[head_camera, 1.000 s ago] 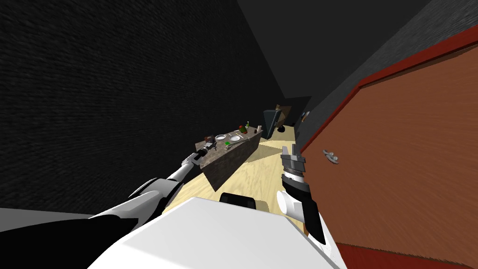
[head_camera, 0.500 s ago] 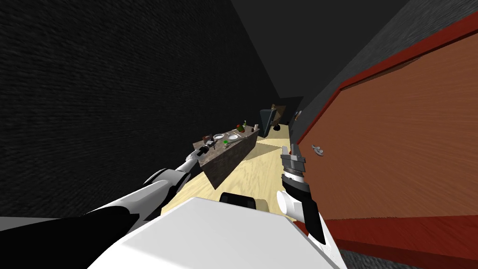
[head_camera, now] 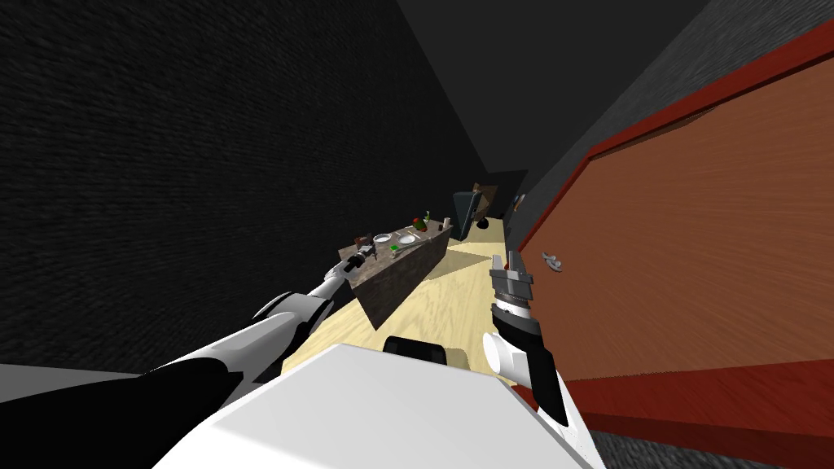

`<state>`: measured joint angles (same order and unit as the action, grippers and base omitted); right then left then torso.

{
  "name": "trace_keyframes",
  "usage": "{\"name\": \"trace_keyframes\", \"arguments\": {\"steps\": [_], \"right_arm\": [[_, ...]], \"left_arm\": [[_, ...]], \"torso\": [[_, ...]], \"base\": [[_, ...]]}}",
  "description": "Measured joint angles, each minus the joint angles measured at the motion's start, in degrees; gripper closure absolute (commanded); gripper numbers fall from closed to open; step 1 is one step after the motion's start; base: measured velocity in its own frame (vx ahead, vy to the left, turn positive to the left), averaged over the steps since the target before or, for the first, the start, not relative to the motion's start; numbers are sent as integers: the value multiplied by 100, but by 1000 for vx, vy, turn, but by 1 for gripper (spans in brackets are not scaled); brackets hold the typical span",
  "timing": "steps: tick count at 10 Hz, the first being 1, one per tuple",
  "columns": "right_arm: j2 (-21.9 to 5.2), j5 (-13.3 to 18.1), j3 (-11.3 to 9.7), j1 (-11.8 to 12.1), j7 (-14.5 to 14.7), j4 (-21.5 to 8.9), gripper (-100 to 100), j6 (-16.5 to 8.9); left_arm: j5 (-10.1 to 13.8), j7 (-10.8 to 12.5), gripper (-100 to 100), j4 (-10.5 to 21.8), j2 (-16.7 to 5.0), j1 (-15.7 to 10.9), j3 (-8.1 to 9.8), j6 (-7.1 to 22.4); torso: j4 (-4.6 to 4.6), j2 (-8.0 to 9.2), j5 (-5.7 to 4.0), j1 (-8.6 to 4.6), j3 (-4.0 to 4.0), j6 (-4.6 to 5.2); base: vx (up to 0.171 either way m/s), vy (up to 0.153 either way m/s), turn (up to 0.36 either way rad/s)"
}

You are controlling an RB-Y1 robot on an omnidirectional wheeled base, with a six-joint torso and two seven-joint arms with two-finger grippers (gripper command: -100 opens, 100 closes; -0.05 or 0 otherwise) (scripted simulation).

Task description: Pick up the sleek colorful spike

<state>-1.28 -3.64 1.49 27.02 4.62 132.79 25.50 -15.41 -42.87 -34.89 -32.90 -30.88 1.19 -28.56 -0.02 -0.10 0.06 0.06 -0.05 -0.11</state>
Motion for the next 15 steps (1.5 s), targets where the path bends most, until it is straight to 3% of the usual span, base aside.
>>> {"name": "trace_keyframes", "arguments": {"steps": [1, 2, 3, 13, 15], "right_arm": [[0, 0, 0, 0, 0, 0, 0, 0], [0, 0, 0, 0, 0, 0, 0, 0], [0, 0, 0, 0, 0, 0, 0, 0], [0, 0, 1, 2, 0, 0, 0, 0], [0, 0, 0, 0, 0, 0, 0, 0]], "left_arm": [[0, -1, 100, 0, 0, 0, 0, 0], [0, -1, 0, 0, 0, 0, 0, 0], [-1, -1, 100, 0, 0, 0, 0, 0], [-238, 382, 100, -1168, -56, 1037, 26, 80], [-278, 489, 100, -1662, -78, 1394, 33, 201]], "torso": [[0, -1, 1, 1, -1, 0], [0, -1, 1, 2, -1, 0], [0, -1, 1, 2, -1, 0], [-47, -63, 27, 51, -53, -31], [-53, -68, 29, 48, -61, -14]], "base": [[0, 0, 0], [0, 0, 0], [99, -2, 142], [72, -3, 72], [90, -21, 61]]}}
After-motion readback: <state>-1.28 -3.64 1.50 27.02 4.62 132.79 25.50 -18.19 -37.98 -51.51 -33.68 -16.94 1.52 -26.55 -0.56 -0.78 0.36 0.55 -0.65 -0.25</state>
